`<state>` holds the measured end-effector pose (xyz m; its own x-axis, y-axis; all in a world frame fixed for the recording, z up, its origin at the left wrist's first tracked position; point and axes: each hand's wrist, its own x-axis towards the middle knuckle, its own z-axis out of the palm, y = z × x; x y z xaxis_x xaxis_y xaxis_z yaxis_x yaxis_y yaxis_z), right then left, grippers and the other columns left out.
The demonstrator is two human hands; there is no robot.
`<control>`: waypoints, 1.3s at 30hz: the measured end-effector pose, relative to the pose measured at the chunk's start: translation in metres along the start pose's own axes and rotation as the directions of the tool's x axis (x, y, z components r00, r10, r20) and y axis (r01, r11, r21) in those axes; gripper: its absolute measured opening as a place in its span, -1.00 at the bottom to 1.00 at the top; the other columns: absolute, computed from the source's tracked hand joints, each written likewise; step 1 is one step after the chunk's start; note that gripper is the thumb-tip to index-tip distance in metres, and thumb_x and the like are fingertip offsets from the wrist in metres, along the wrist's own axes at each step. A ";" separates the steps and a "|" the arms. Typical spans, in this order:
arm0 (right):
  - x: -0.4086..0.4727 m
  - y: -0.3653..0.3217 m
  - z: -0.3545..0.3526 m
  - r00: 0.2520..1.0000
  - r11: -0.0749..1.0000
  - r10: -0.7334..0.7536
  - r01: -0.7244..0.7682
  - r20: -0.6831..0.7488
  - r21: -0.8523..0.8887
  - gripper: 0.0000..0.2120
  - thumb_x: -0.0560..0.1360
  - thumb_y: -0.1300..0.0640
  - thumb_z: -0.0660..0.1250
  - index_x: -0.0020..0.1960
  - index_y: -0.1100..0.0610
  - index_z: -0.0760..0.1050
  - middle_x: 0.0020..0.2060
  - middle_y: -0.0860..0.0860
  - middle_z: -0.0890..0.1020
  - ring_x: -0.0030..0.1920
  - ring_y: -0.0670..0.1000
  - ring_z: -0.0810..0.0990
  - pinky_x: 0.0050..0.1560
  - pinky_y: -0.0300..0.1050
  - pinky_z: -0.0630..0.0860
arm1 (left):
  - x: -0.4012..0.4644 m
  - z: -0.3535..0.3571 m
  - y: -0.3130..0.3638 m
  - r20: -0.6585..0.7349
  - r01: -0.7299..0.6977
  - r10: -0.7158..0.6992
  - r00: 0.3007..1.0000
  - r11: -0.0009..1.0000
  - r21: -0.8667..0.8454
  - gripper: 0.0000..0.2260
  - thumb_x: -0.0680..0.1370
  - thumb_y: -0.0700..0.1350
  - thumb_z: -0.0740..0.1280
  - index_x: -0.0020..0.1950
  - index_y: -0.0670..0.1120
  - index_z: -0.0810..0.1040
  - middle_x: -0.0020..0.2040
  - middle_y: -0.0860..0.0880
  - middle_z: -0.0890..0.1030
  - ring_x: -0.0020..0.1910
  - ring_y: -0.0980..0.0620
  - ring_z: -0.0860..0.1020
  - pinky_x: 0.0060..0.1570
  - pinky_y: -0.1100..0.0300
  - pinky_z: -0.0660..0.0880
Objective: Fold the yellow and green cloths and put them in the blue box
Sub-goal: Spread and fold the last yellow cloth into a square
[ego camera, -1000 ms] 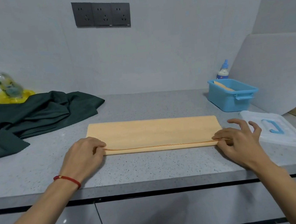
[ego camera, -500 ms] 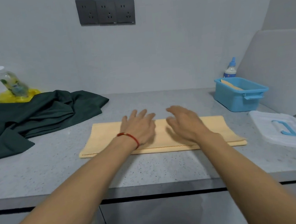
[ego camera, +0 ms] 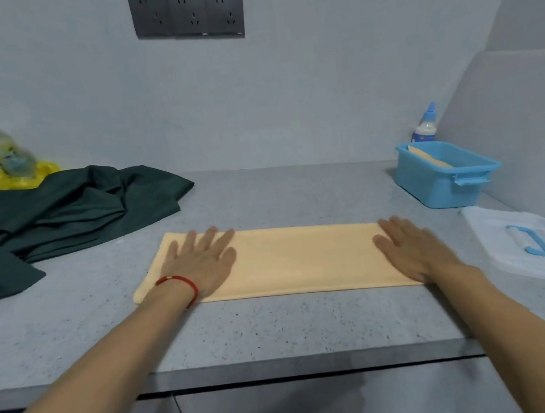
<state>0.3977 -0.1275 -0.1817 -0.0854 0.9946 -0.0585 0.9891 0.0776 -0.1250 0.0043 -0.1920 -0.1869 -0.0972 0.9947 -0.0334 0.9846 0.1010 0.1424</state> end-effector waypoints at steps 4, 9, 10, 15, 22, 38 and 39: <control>0.002 0.012 -0.004 0.999 0.996 0.036 -0.034 0.026 -0.077 -0.39 0.66 -0.28 -0.25 0.67 -0.12 -0.14 0.65 -0.12 -0.11 0.65 -0.03 -0.12 0.59 0.21 -0.27 | 0.002 -0.004 -0.043 -0.021 0.084 -0.084 0.996 0.996 0.017 -0.46 0.63 0.27 -0.21 0.62 0.29 -0.16 0.66 0.11 -0.14 0.64 -0.04 -0.14 0.59 -0.11 -0.16; -0.006 -0.033 -0.031 0.999 0.966 -0.025 0.016 -0.031 -0.259 -0.38 0.67 -0.18 -0.21 0.67 0.01 -0.14 0.66 -0.05 -0.13 0.65 0.05 -0.18 0.59 0.28 -0.23 | 0.002 -0.001 -0.041 -0.046 0.076 -0.075 0.996 0.997 0.010 -0.45 0.61 0.28 -0.22 0.62 0.30 -0.14 0.66 0.11 -0.13 0.64 -0.03 -0.14 0.58 -0.12 -0.17; -0.007 -0.058 -0.033 0.992 0.967 -0.107 0.087 -0.071 -0.240 -0.38 0.68 -0.18 -0.18 0.67 0.03 -0.15 0.66 -0.03 -0.15 0.65 0.06 -0.19 0.59 0.27 -0.21 | 0.002 -0.001 -0.042 -0.047 0.080 -0.079 0.996 0.997 0.010 -0.45 0.61 0.28 -0.21 0.62 0.30 -0.14 0.66 0.11 -0.12 0.64 -0.03 -0.14 0.58 -0.12 -0.17; -0.020 -0.211 -0.014 0.896 0.896 -0.444 0.443 -0.017 -0.032 -0.37 0.70 -0.20 -0.10 0.68 0.04 -0.12 0.66 -0.02 -0.14 0.64 0.04 -0.19 0.60 0.19 -0.20 | 0.000 -0.002 -0.041 -0.040 0.083 -0.082 0.996 0.996 0.016 -0.45 0.61 0.28 -0.20 0.62 0.30 -0.13 0.66 0.11 -0.12 0.64 -0.03 -0.13 0.58 -0.11 -0.17; -0.012 -0.177 0.017 0.910 0.911 -0.411 0.408 0.057 0.055 -0.35 0.69 -0.27 -0.17 0.68 0.01 -0.13 0.65 -0.09 -0.11 0.64 -0.08 -0.16 0.61 0.01 -0.21 | 0.001 -0.002 -0.046 -0.057 0.082 -0.081 0.995 0.996 0.027 -0.45 0.61 0.29 -0.21 0.62 0.30 -0.13 0.66 0.11 -0.12 0.64 -0.03 -0.13 0.58 -0.10 -0.16; -0.006 -0.030 -0.021 0.998 0.944 -0.050 0.035 -0.037 -0.327 -0.37 0.68 -0.16 -0.22 0.67 0.12 -0.12 0.66 0.01 -0.05 0.65 0.01 -0.07 0.60 0.24 -0.16 | 0.004 0.000 -0.039 -0.048 0.073 -0.071 0.996 0.997 0.040 -0.46 0.63 0.29 -0.22 0.62 0.29 -0.14 0.67 0.09 -0.13 0.64 -0.04 -0.14 0.58 -0.13 -0.18; -0.006 -0.053 -0.024 0.985 0.935 -0.157 0.125 -0.070 -0.331 -0.38 0.69 -0.13 -0.19 0.67 0.14 -0.12 0.66 0.02 -0.06 0.65 0.01 -0.09 0.61 0.21 -0.16 | 0.003 0.000 -0.040 -0.047 0.077 -0.075 0.996 0.997 0.031 -0.46 0.63 0.29 -0.22 0.62 0.29 -0.14 0.67 0.09 -0.13 0.64 -0.04 -0.14 0.58 -0.13 -0.18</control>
<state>0.3492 -0.1363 -0.1511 -0.2306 0.9725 0.0316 0.9541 0.2196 0.2034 -0.0352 -0.1928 -0.1931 -0.1776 0.9841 0.0025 0.9784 0.1763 0.1082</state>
